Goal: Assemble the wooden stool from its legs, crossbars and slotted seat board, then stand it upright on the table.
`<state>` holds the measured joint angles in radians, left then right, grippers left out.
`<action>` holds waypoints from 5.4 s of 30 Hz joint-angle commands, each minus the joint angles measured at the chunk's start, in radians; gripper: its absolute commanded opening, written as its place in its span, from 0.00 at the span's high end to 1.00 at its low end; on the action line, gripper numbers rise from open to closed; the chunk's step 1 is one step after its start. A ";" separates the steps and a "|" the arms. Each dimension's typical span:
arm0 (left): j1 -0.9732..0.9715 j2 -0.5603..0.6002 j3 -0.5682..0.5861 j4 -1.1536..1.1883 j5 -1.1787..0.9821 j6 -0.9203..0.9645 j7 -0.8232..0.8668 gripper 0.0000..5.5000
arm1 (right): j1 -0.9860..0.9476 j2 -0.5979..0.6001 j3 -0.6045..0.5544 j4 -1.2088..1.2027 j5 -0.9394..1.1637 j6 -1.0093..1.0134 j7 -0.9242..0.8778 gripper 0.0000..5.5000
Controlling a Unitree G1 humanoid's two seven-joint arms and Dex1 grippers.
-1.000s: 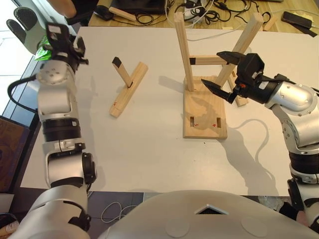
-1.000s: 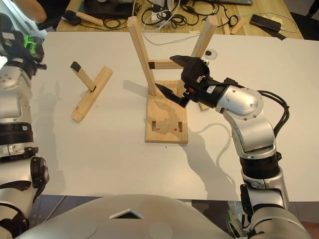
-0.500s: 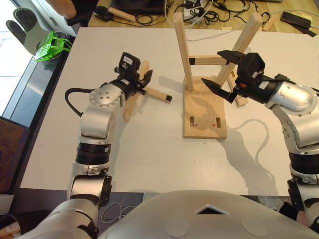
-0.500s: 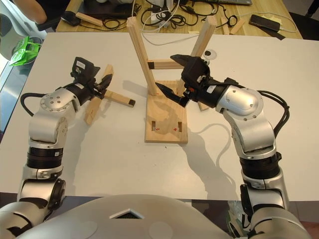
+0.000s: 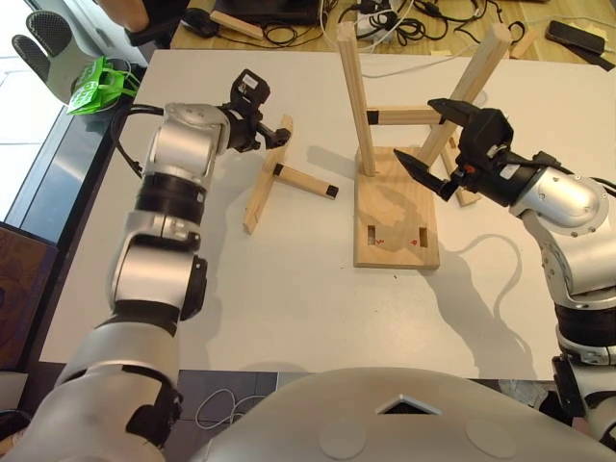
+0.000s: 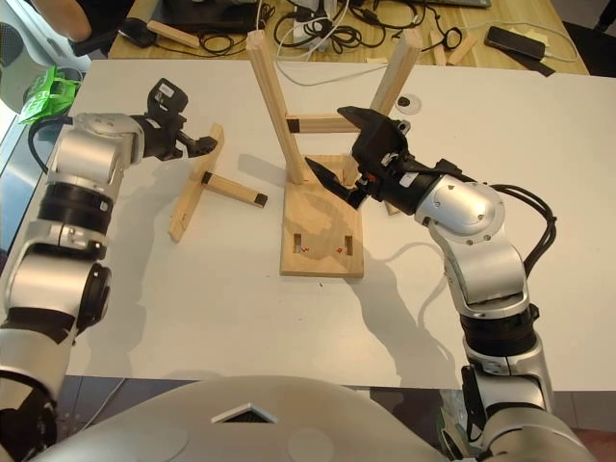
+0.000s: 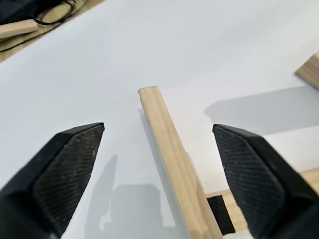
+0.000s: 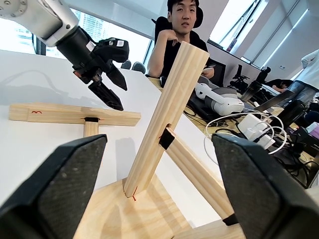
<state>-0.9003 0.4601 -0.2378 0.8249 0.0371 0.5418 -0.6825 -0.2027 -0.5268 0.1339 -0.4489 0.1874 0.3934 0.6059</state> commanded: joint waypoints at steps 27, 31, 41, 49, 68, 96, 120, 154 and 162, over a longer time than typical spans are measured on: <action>-0.150 -0.131 0.025 0.511 0.172 -0.171 -0.048 0.59 | 0.026 -0.006 0.047 -0.017 -0.093 -0.062 0.001 0.29; -0.147 -0.129 0.033 0.509 0.177 -0.170 -0.066 0.72 | 0.031 -0.004 0.047 -0.017 -0.099 -0.067 0.002 0.29; -0.114 -0.080 -0.004 0.491 0.223 -0.202 -0.151 0.81 | 0.035 0.006 0.050 -0.011 -0.107 -0.080 -0.001 0.29; -0.154 0.133 0.199 0.348 0.061 -0.114 -0.179 0.81 | 0.007 0.029 -0.034 -0.042 0.010 0.003 0.000 0.33; 0.068 -0.397 0.758 -0.994 -0.717 0.089 0.522 0.81 | -0.463 0.308 0.133 0.134 0.352 0.361 0.144 0.91; 0.213 -0.401 0.646 -1.143 -1.013 0.090 0.714 0.81 | -0.705 0.494 -0.022 0.626 0.147 0.078 -0.062 1.00; 0.173 -0.321 0.680 -1.142 -0.999 -0.073 0.894 0.81 | 0.128 -0.403 0.008 0.272 0.159 0.448 0.400 1.00; 0.392 -0.015 0.477 -1.194 -0.906 0.123 0.571 0.81 | -0.216 0.222 -0.126 0.167 0.287 1.072 -0.152 1.00; 0.592 0.108 0.456 -1.226 -0.869 0.140 0.321 0.81 | -0.093 0.087 -0.315 0.073 0.371 1.020 -0.076 1.00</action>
<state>-0.3317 0.5531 0.2388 -0.3758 -0.8414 0.6890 -0.3201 -0.3125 -0.4142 -0.1558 -0.3768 0.5549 1.4313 0.5331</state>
